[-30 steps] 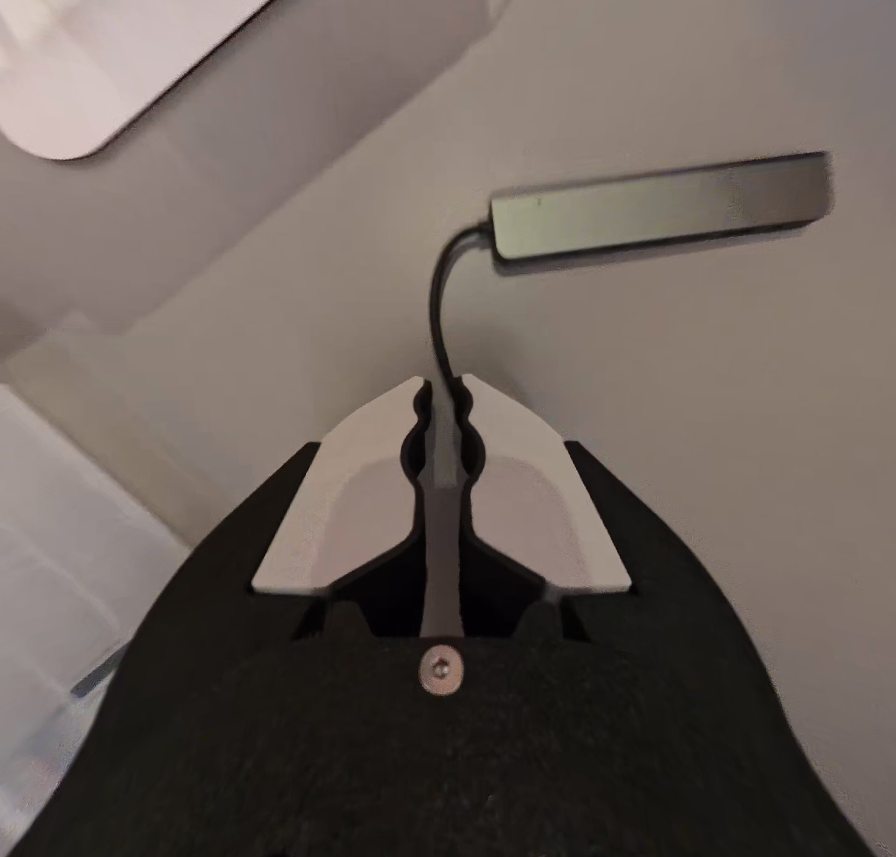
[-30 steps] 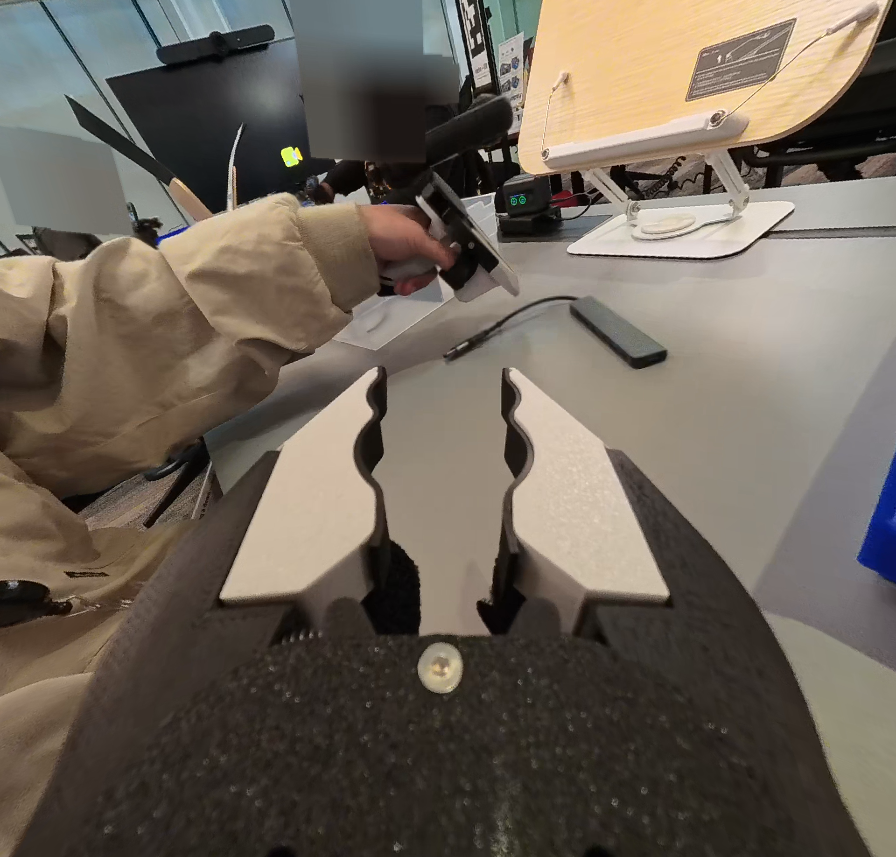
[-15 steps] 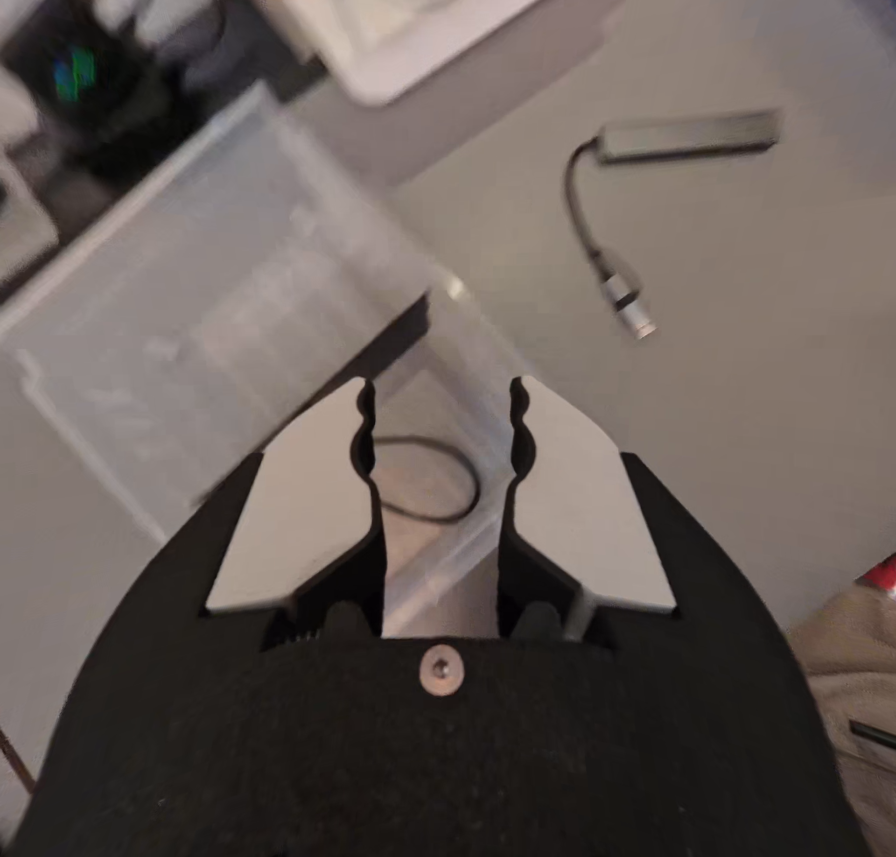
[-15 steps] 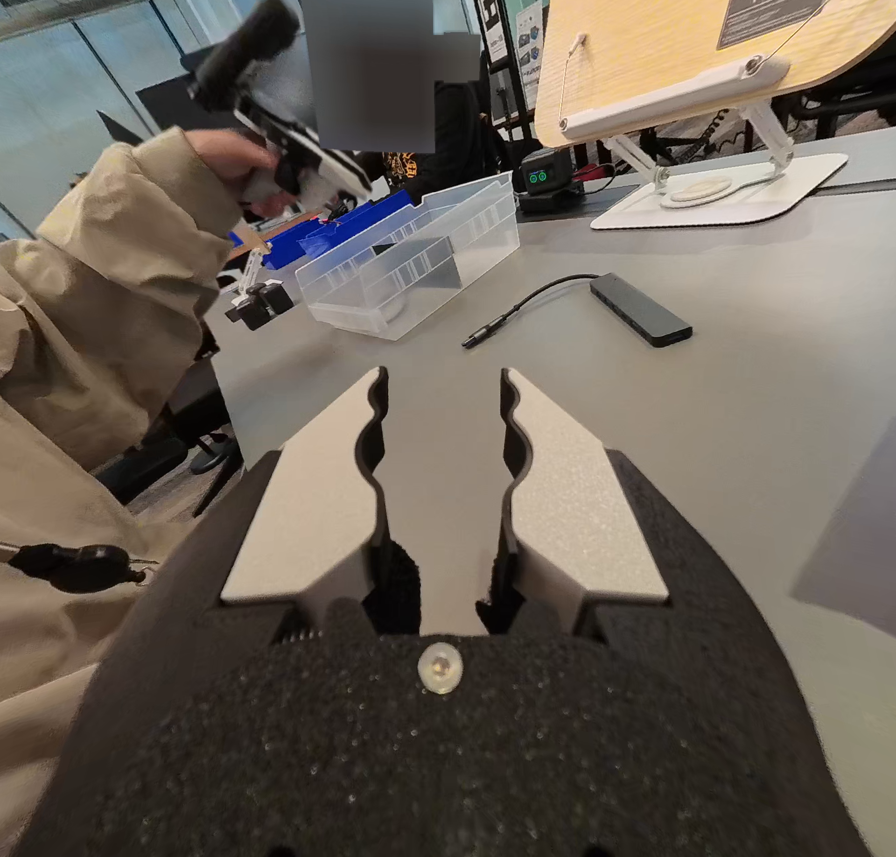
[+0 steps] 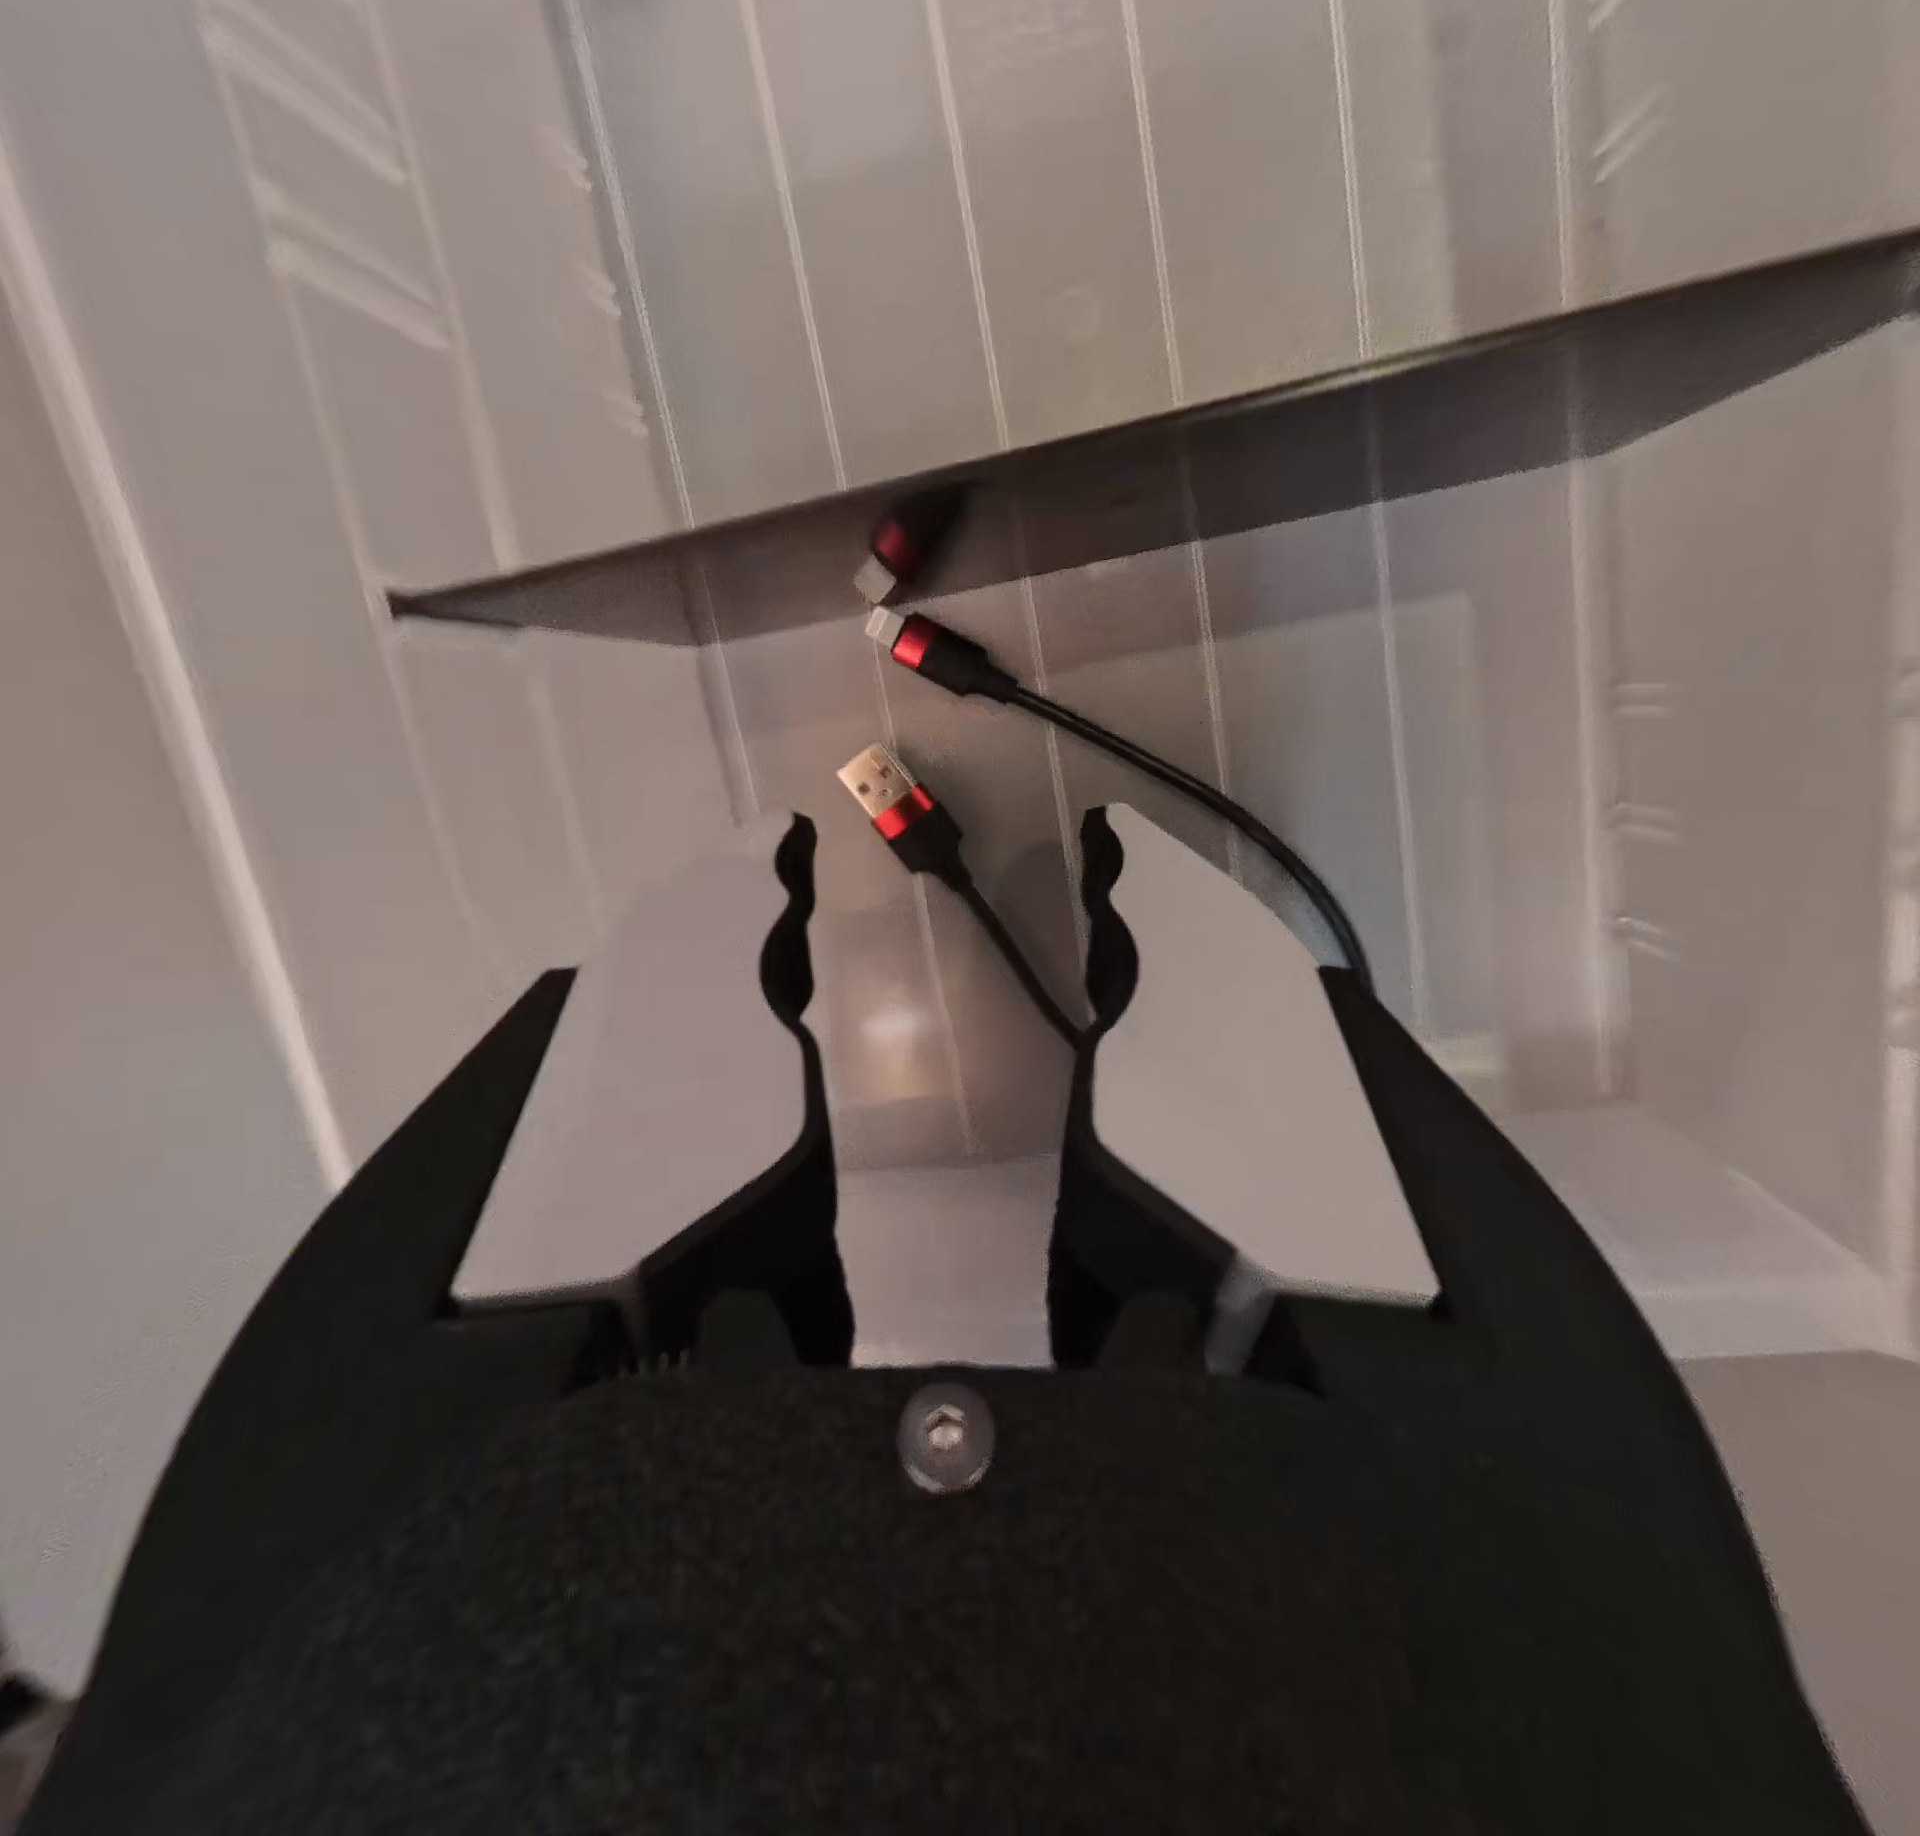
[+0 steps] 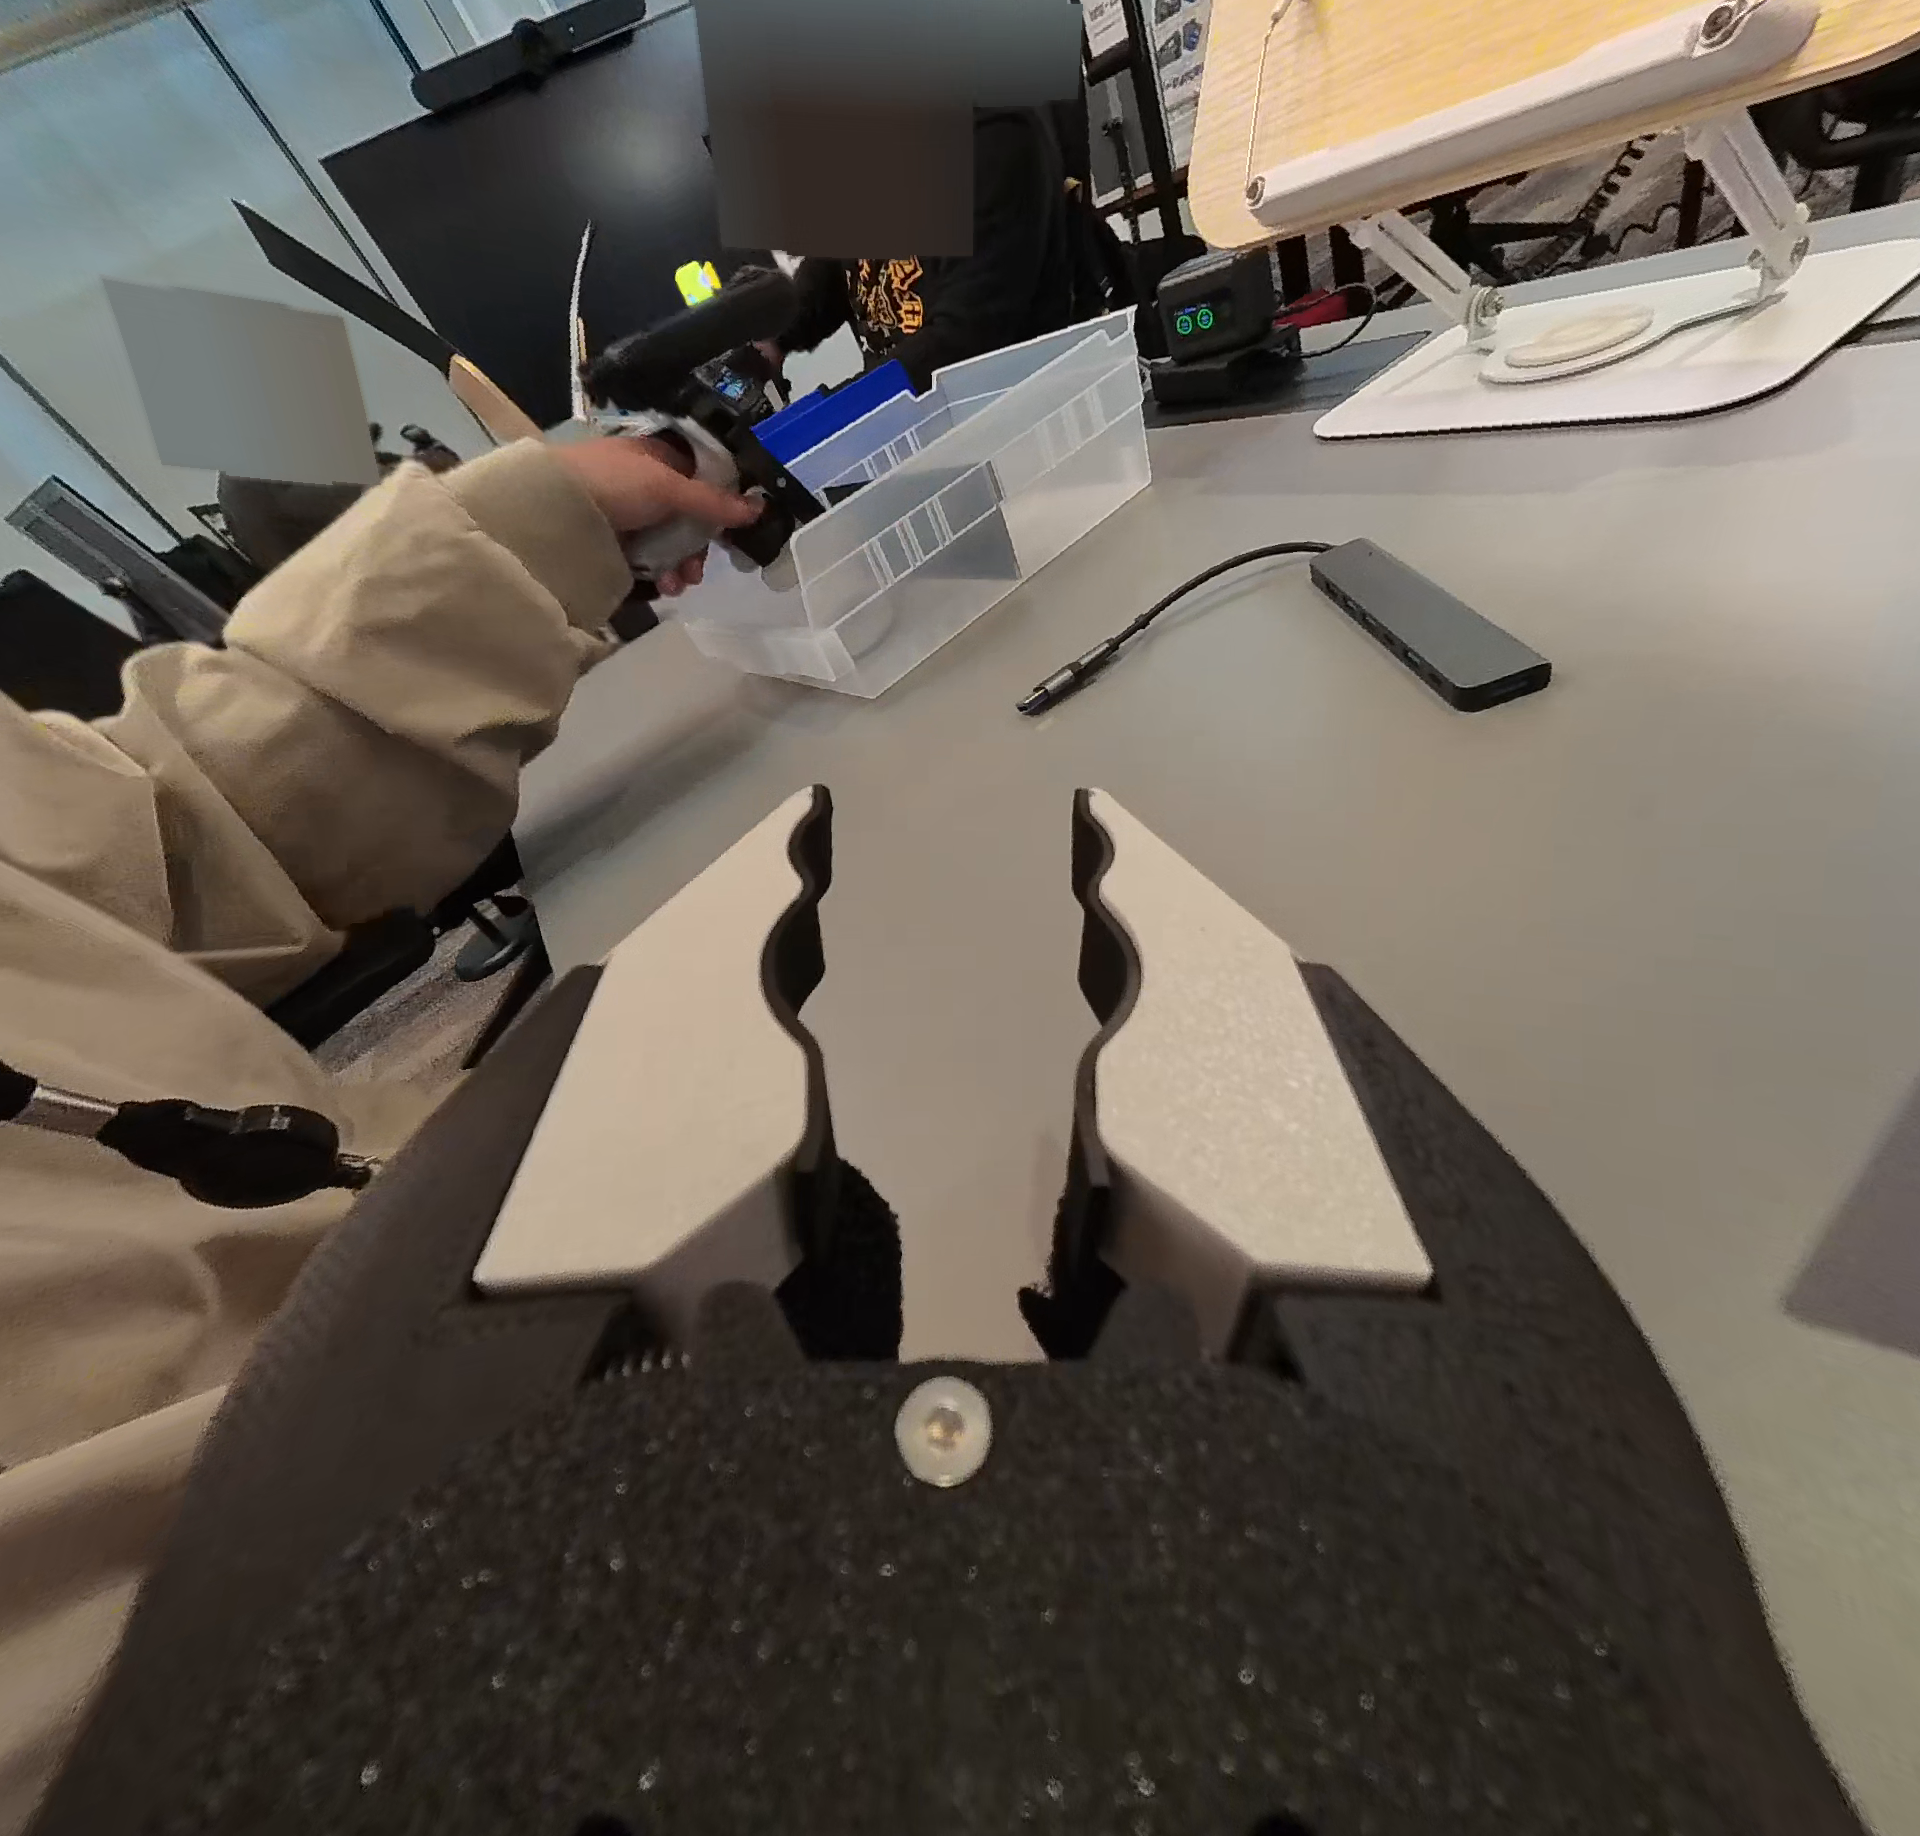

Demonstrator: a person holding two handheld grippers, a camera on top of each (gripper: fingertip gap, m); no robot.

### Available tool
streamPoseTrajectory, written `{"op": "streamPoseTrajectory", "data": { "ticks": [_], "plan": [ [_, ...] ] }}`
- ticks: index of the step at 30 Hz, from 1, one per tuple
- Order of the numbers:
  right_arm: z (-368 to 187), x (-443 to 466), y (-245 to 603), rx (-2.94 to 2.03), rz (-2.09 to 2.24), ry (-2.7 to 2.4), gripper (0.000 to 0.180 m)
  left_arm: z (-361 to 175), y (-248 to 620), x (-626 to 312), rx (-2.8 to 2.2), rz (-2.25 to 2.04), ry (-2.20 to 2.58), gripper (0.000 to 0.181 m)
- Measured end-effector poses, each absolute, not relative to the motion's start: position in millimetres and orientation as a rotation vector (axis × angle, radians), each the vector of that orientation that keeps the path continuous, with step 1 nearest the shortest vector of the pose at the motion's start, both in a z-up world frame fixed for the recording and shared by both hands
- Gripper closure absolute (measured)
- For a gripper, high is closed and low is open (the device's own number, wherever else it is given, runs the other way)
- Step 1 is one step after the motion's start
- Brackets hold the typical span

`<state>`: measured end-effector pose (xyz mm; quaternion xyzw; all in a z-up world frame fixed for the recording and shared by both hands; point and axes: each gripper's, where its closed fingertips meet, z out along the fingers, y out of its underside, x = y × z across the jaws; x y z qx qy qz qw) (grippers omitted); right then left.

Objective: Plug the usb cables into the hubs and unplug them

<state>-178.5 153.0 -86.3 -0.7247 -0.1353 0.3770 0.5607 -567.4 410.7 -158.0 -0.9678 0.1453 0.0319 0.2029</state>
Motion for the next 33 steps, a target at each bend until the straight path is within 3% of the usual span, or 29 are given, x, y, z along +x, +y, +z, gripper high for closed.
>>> {"op": "streamPoseTrajectory", "data": {
  "ticks": [1, 9, 12, 21, 25, 33],
  "plan": [
    [-86.2, -178.3, 152.7, -1.708, 0.895, -0.317, 0.134, -160.3, 410.2, -568.9, -2.704, 0.070, 0.334, 0.137],
    [-75.7, -177.3, 144.3, -1.661, 0.994, -0.298, 0.134, -186.4, 398.9, -576.7, -2.813, 0.031, 0.020, 0.142],
    [-73.0, -176.5, 141.7, -1.647, 1.033, -0.289, 0.134, -188.7, 402.1, -580.0, -2.798, 0.026, -0.058, 0.169],
    [-69.5, -172.3, 140.5, -1.630, 1.070, -0.259, 0.134, -171.1, 402.9, -564.3, -2.640, -0.124, 0.136, 0.170],
    [-71.5, -175.2, 141.5, -1.638, 1.032, -0.284, 0.134, -115.3, 405.4, -558.1, -2.414, -0.115, 0.272, 0.170],
    [-66.2, -179.7, 150.4, -1.611, 0.913, -0.321, 0.133, 78.8, 322.9, -483.3, -1.726, -0.272, 0.671, 0.170]
  ]
}}
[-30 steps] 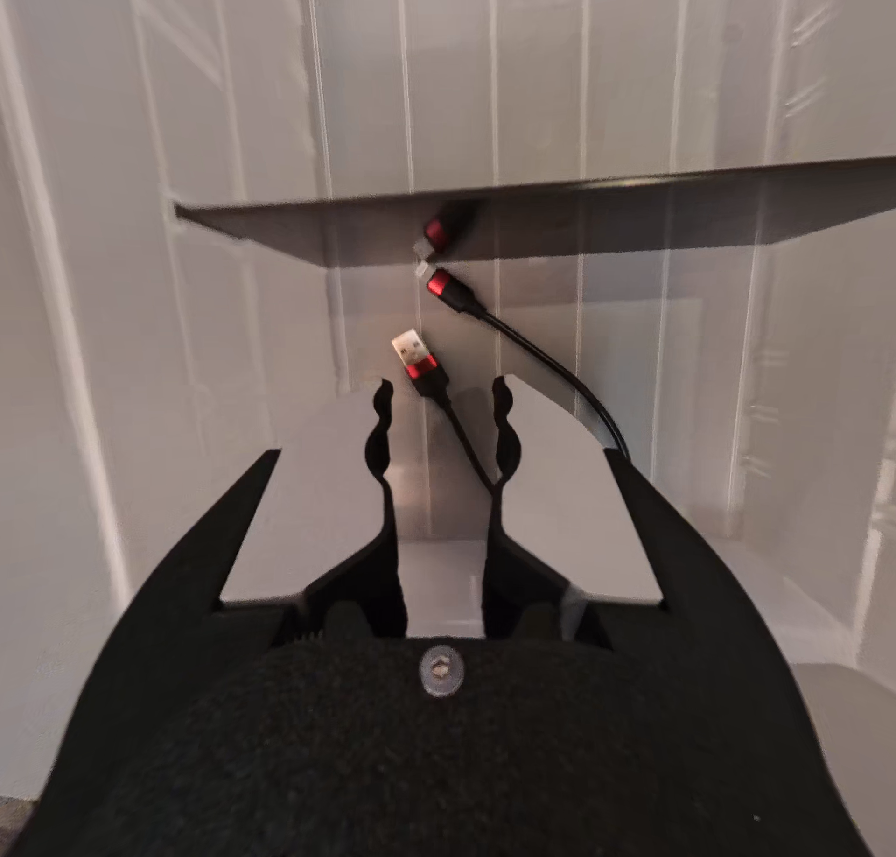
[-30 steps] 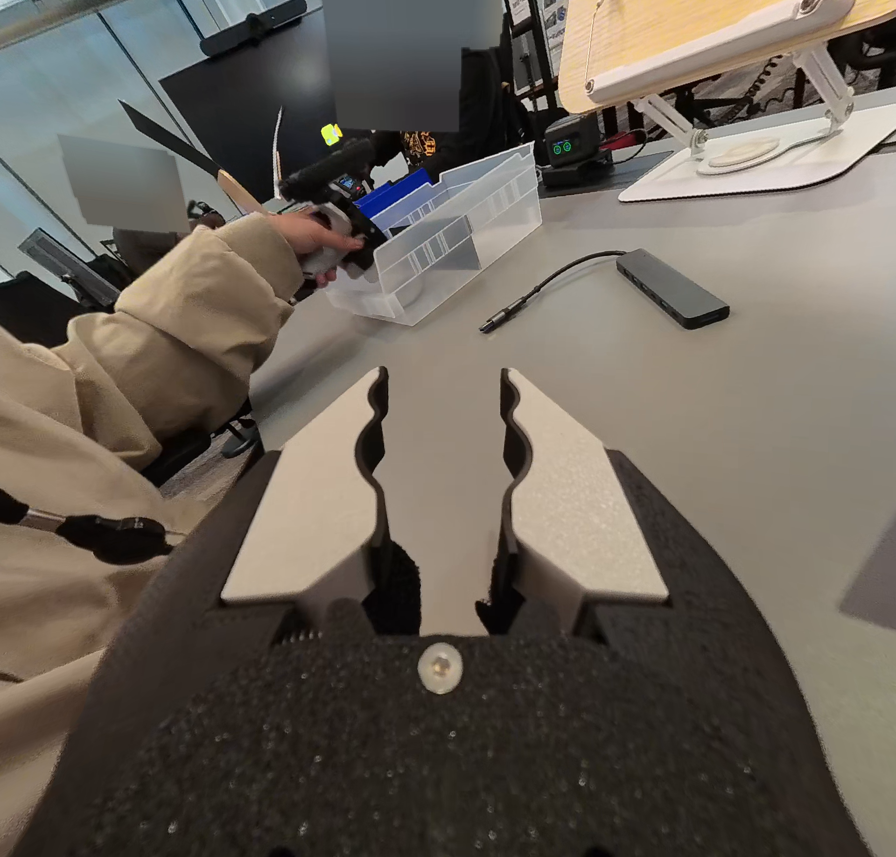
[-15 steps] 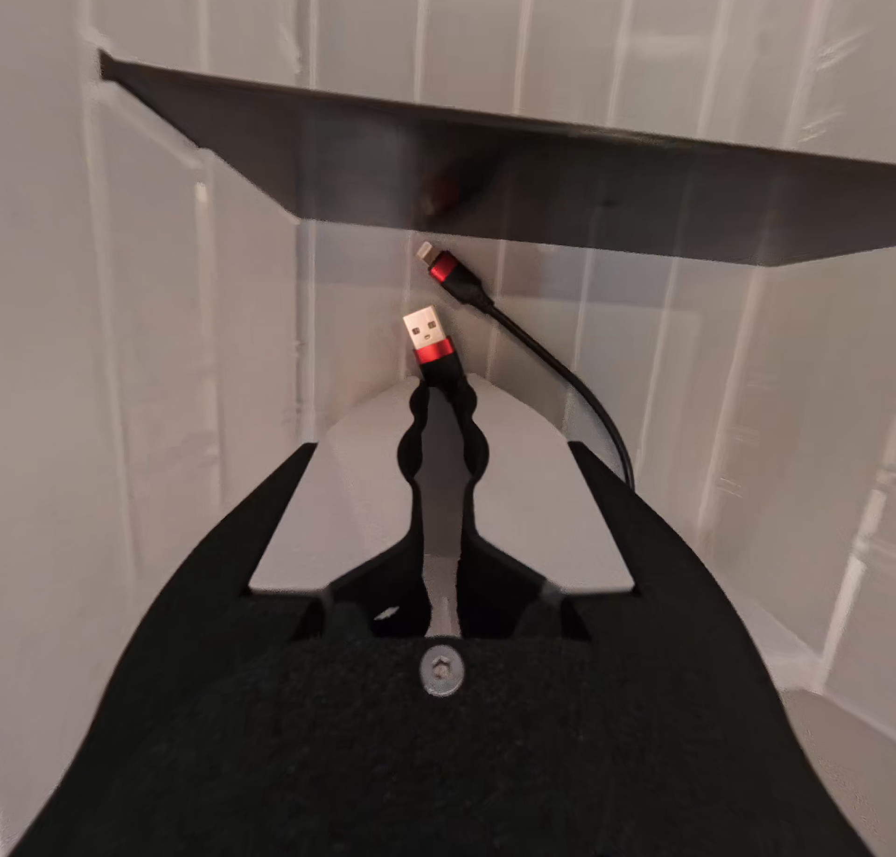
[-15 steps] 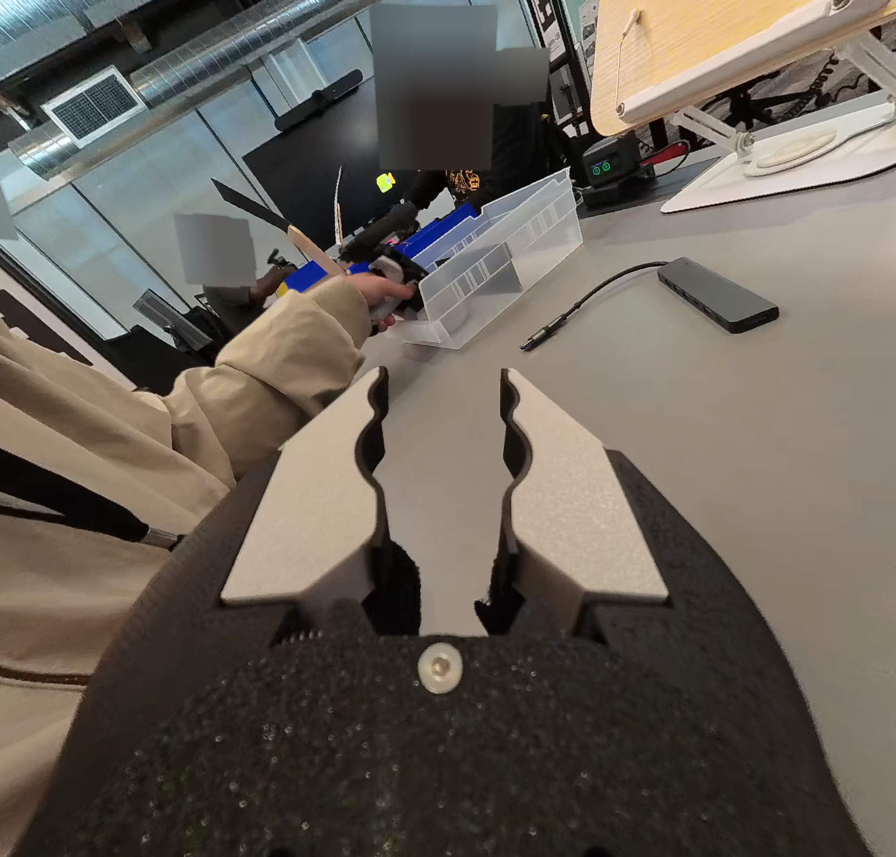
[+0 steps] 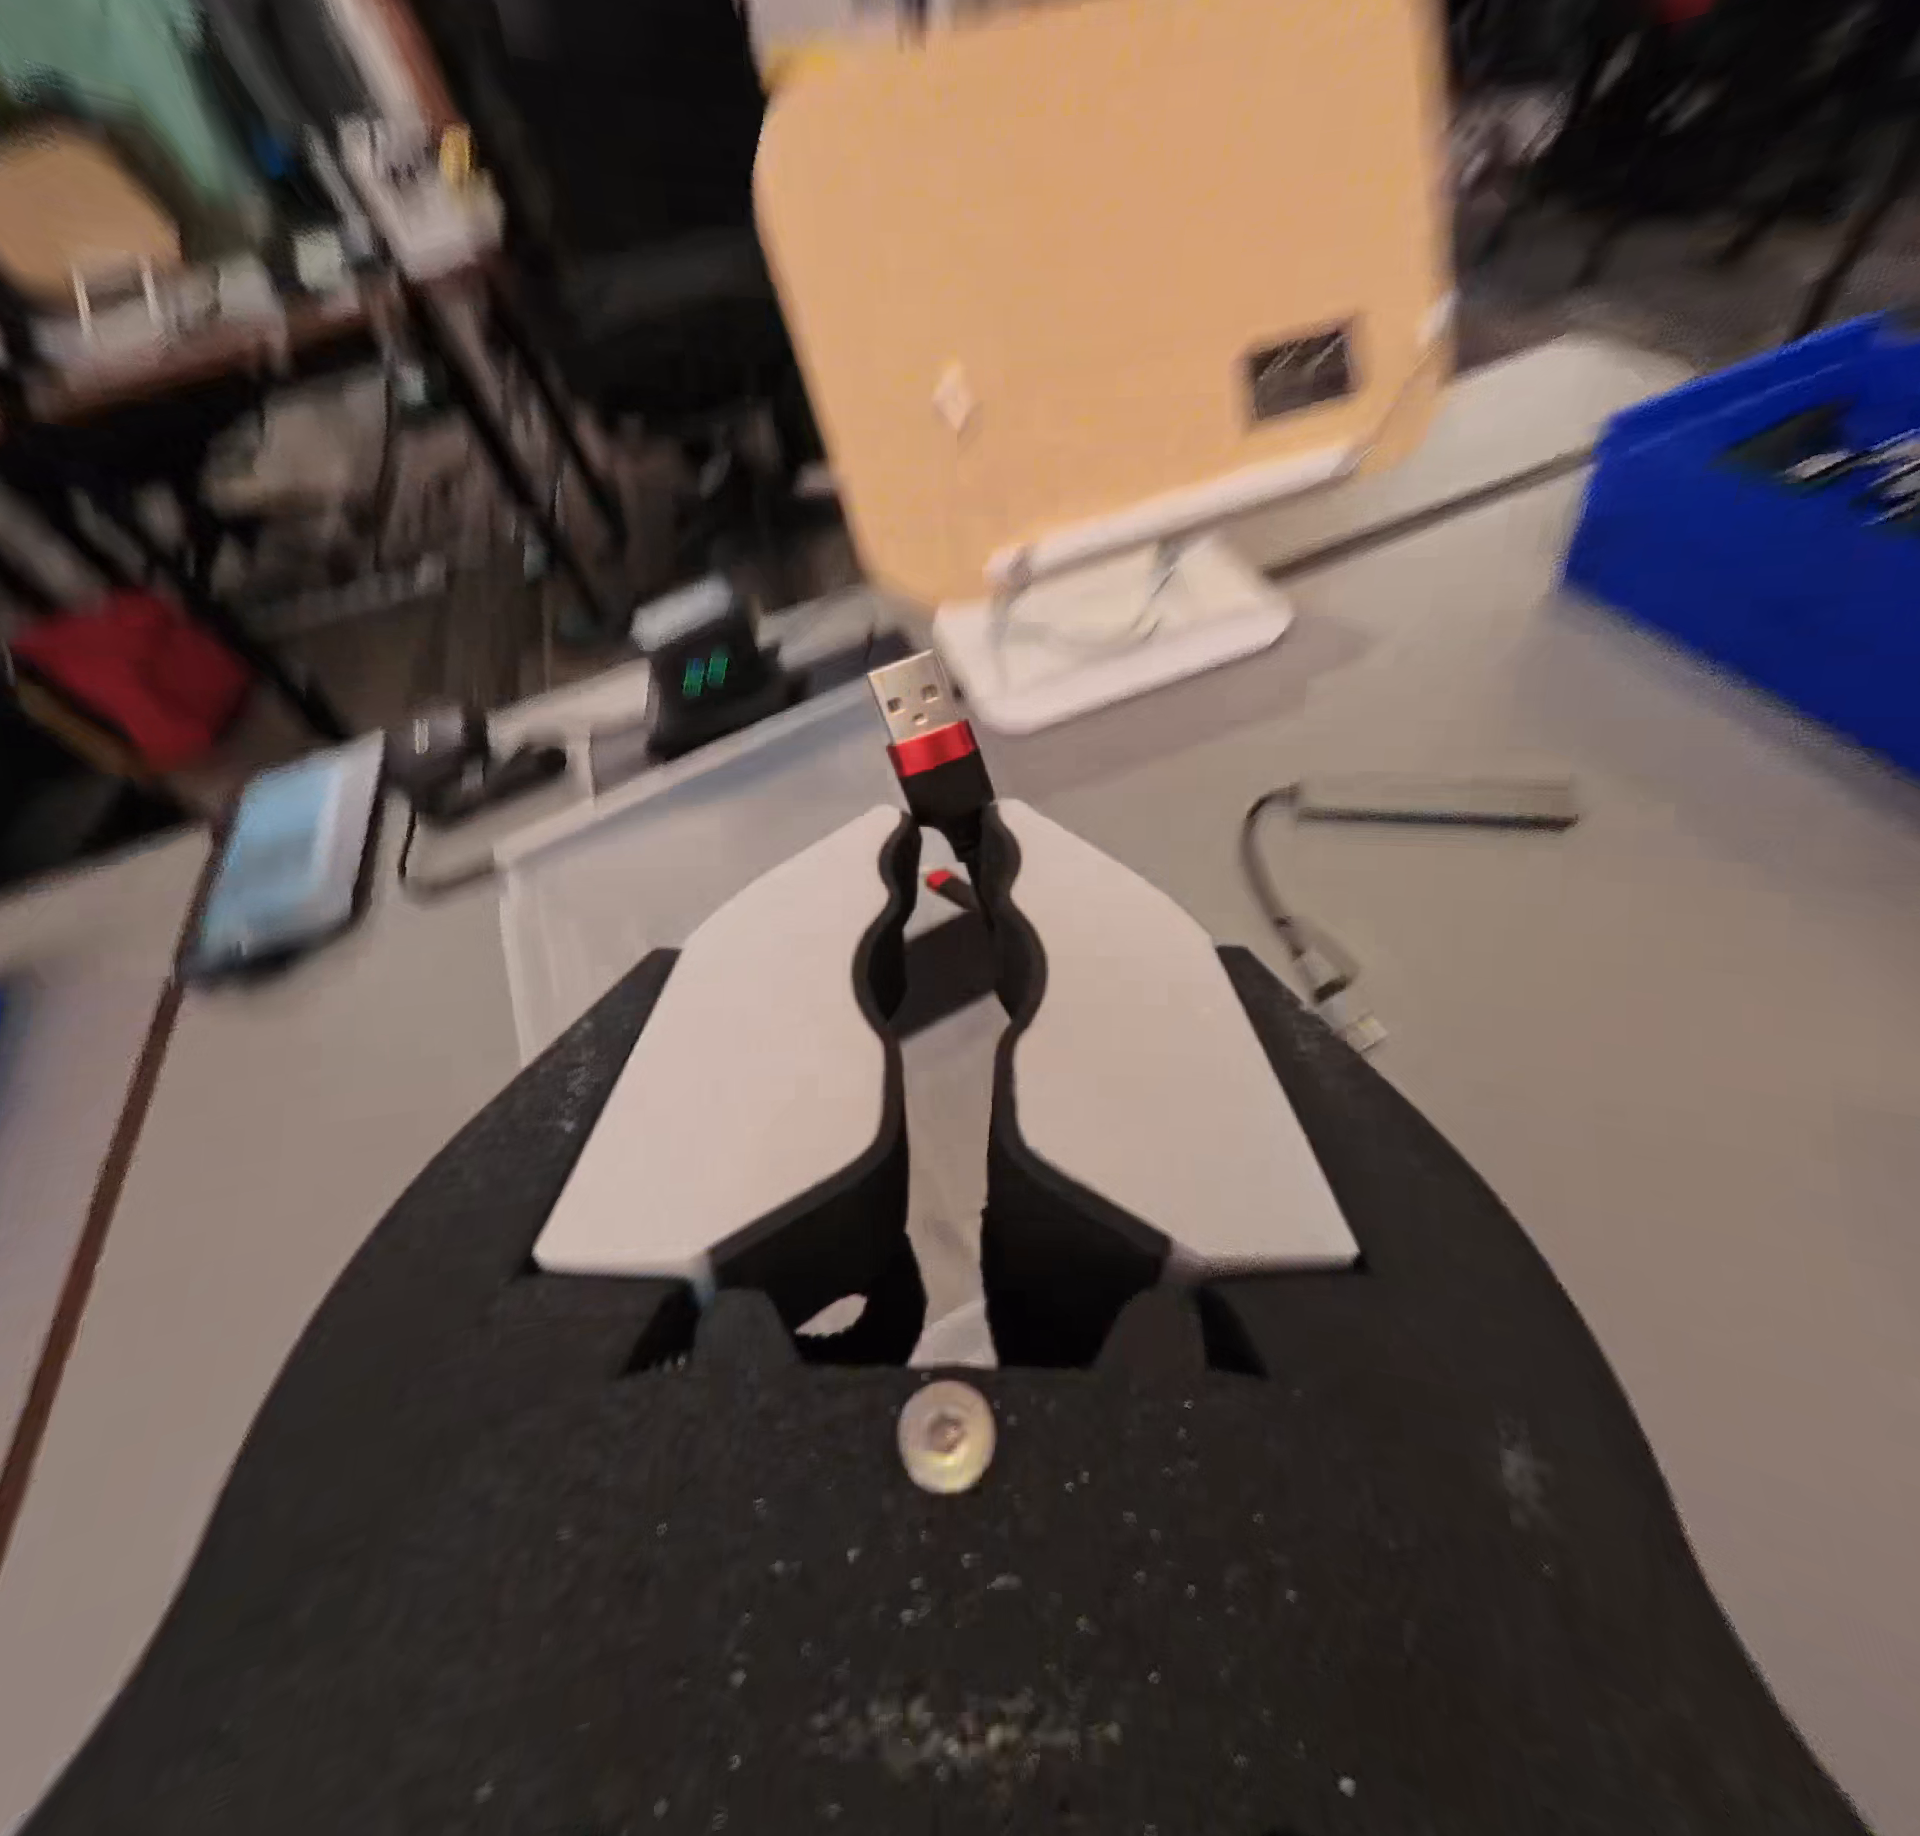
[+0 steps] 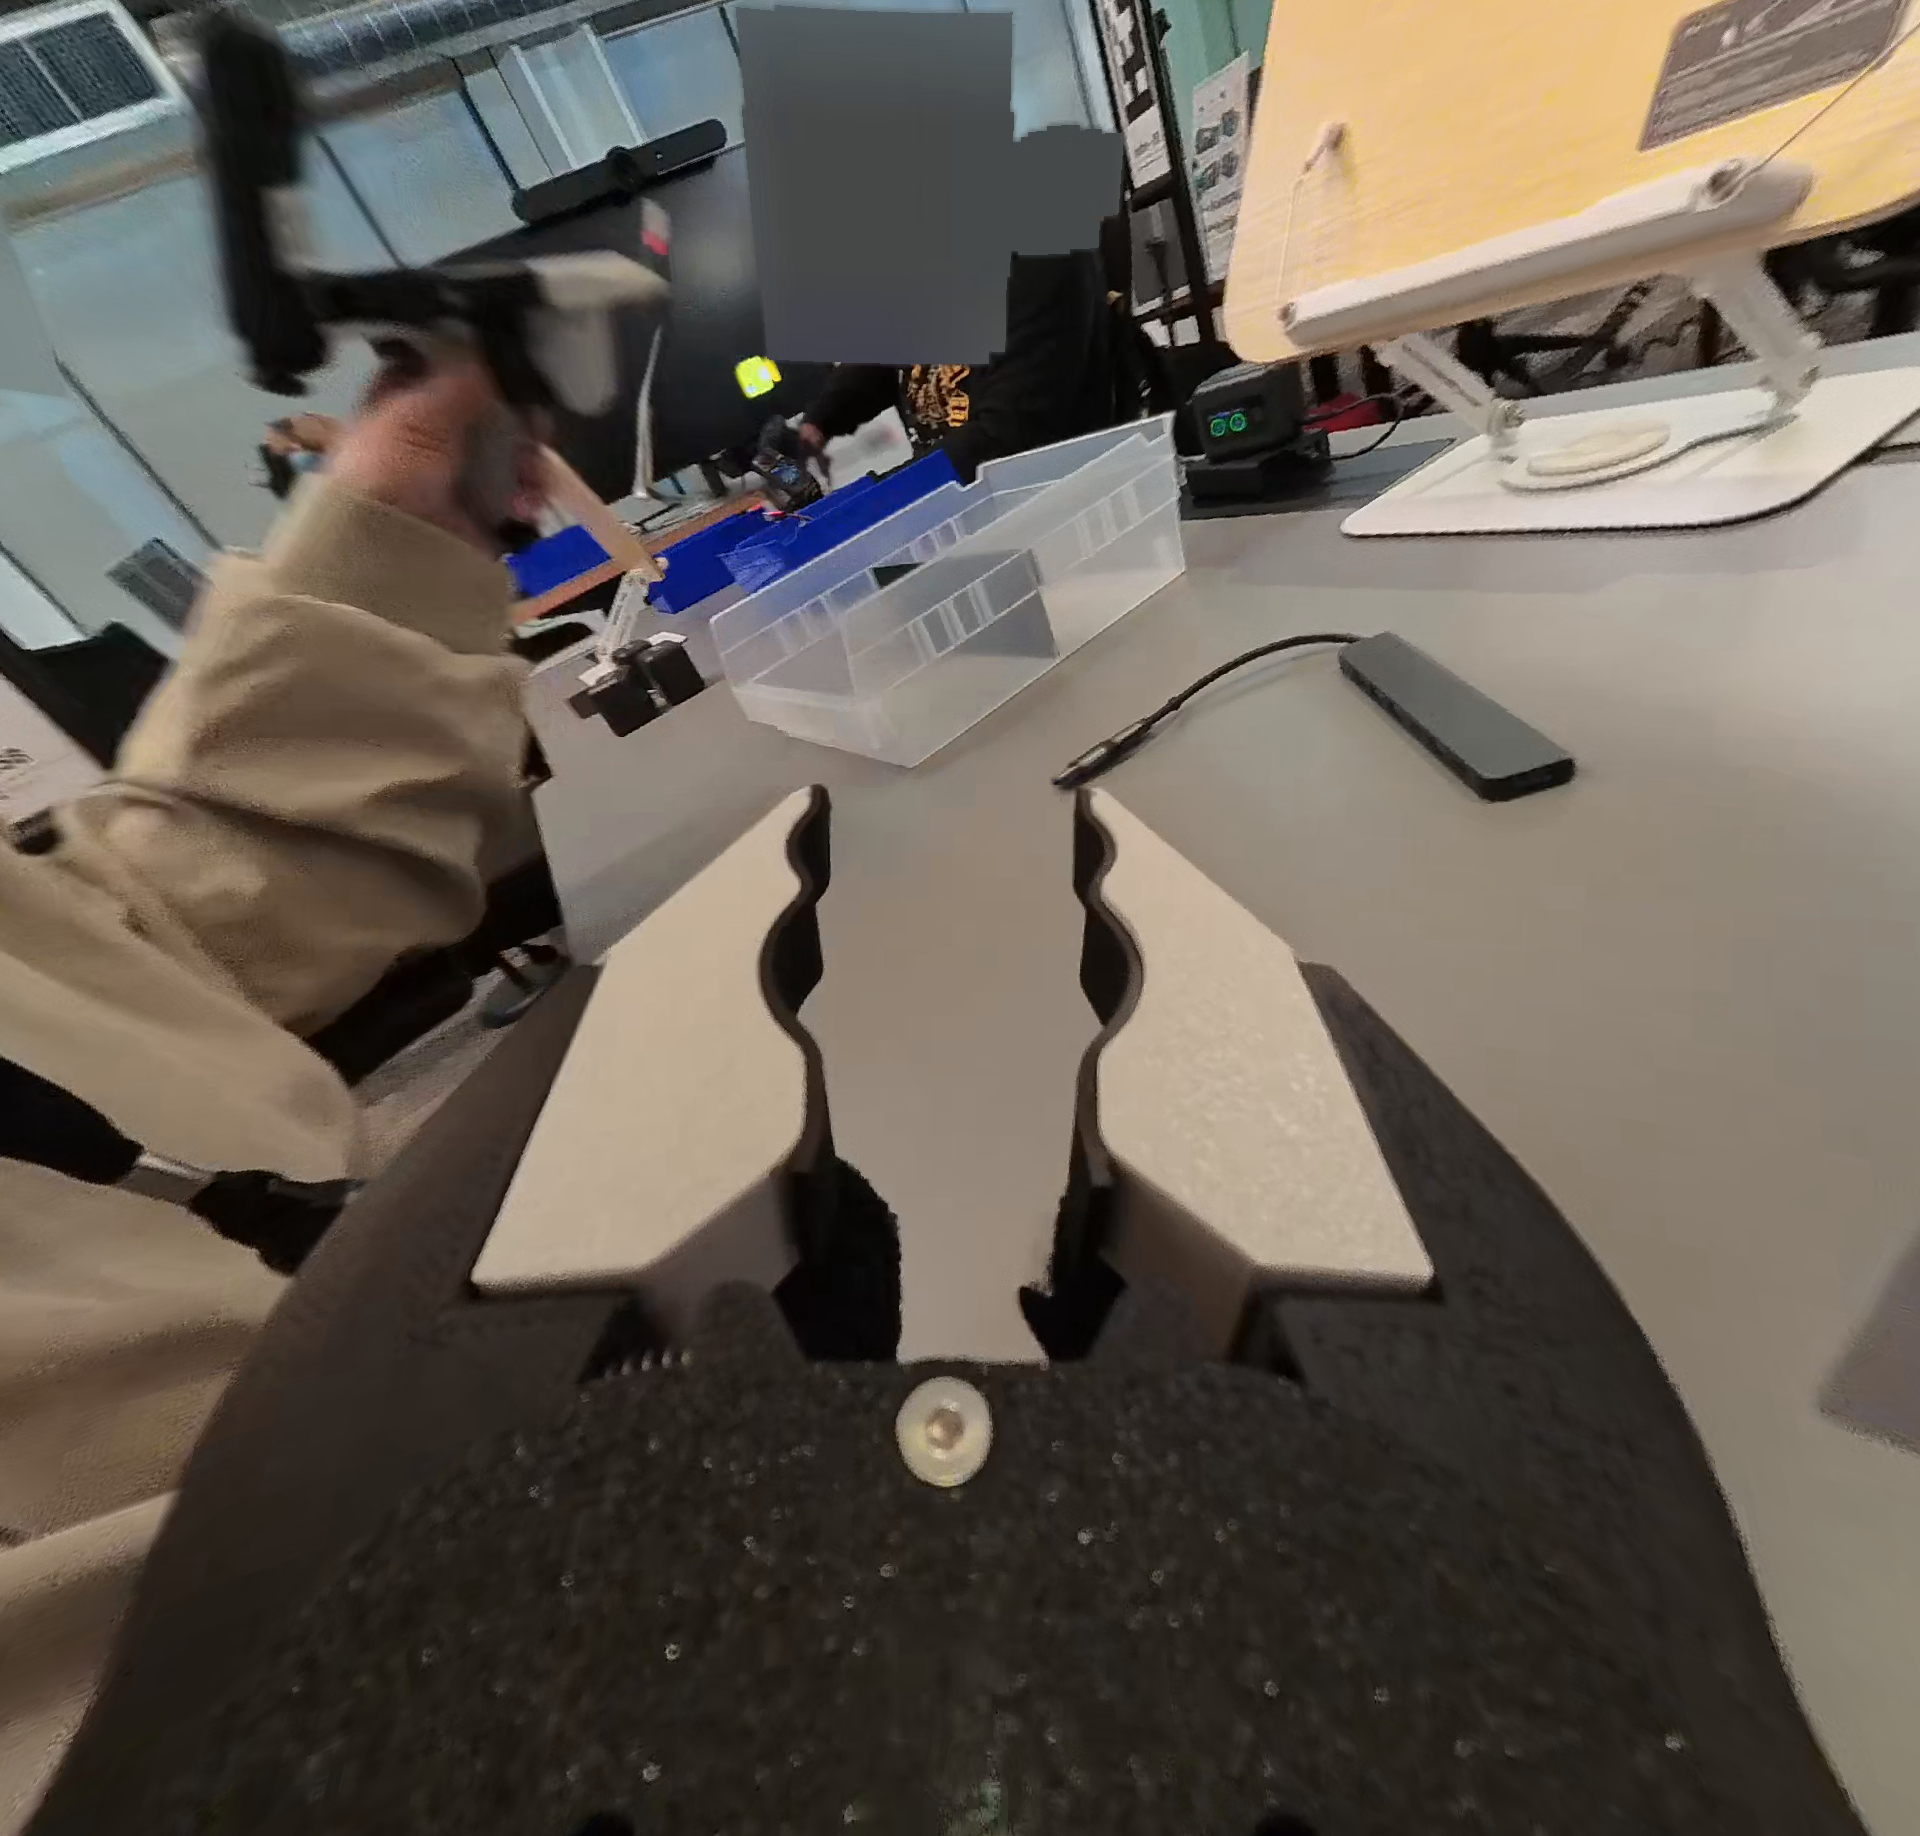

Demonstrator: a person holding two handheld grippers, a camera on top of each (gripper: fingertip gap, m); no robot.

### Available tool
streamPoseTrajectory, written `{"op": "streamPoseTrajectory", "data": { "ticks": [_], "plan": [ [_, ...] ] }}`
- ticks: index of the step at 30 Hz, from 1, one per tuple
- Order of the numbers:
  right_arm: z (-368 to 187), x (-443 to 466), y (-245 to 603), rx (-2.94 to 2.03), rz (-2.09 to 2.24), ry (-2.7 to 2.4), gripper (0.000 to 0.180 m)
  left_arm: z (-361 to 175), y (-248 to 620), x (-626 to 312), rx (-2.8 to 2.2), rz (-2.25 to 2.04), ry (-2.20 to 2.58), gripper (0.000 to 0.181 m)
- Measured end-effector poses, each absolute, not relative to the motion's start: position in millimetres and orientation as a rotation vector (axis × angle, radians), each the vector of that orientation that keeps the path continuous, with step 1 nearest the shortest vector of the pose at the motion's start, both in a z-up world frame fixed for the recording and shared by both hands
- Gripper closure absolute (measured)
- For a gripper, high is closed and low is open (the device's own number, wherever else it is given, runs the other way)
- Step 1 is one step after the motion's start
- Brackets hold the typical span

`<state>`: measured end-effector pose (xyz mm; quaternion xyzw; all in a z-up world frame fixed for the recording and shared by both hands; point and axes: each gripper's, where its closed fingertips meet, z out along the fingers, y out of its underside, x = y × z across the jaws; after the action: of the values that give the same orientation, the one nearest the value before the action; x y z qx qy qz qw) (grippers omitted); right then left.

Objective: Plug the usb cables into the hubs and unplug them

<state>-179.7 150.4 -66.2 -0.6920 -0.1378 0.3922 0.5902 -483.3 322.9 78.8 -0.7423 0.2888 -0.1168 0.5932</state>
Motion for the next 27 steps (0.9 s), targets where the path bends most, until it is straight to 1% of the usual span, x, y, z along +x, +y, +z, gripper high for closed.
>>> {"op": "streamPoseTrajectory", "data": {
  "ticks": [3, 5, 7, 8, 13, 15, 17, 19, 21, 24, 27],
  "plan": [
    [-64.6, -183.0, 155.6, -1.612, 0.843, -0.357, 0.133, 126.4, 266.5, -452.8, -1.567, -0.413, 0.751, 0.170],
    [-61.1, -186.1, 158.7, -1.608, 0.799, -0.383, 0.132, 133.9, 238.5, -430.7, -1.525, -0.541, 0.814, 0.170],
    [-52.7, -191.2, 160.3, -1.584, 0.795, -0.412, 0.131, 117.9, 225.3, -408.7, -1.536, -0.671, 0.856, 0.170],
    [-48.7, -192.7, 162.6, -1.580, 0.784, -0.428, 0.131, 101.6, 222.8, -397.1, -1.549, -0.733, 0.870, 0.170],
    [-24.1, -198.2, 186.3, -1.592, 0.674, -0.546, 0.132, -24.6, 219.7, -347.1, -1.687, -0.886, 0.910, 0.170],
    [-21.8, -211.0, 195.3, -1.627, 0.706, -0.606, 0.131, -51.6, 210.0, -333.8, -1.660, -0.968, 0.923, 0.170],
    [-24.4, -230.0, 200.6, -1.635, 0.758, -0.673, 0.131, -57.1, 190.0, -321.4, -1.626, -1.176, 0.943, 0.170],
    [-21.1, -248.9, 201.7, -1.544, 0.822, -0.706, 0.131, -50.6, 174.7, -316.3, -1.585, -1.379, 0.943, 0.170],
    [-18.2, -265.1, 198.8, -1.484, 0.962, -0.672, 0.132, -49.4, 174.0, -316.9, -1.570, -1.416, 0.941, 0.170],
    [-25.4, -282.0, 197.6, -1.504, 1.118, -0.599, 0.135, -55.2, 179.0, -319.2, -1.581, -1.270, 0.977, 0.170],
    [-39.5, -298.2, 197.1, -1.564, 1.124, -0.583, 0.142, -67.3, 182.1, -318.7, -1.575, -0.971, 1.070, 0.170]
  ]
}}
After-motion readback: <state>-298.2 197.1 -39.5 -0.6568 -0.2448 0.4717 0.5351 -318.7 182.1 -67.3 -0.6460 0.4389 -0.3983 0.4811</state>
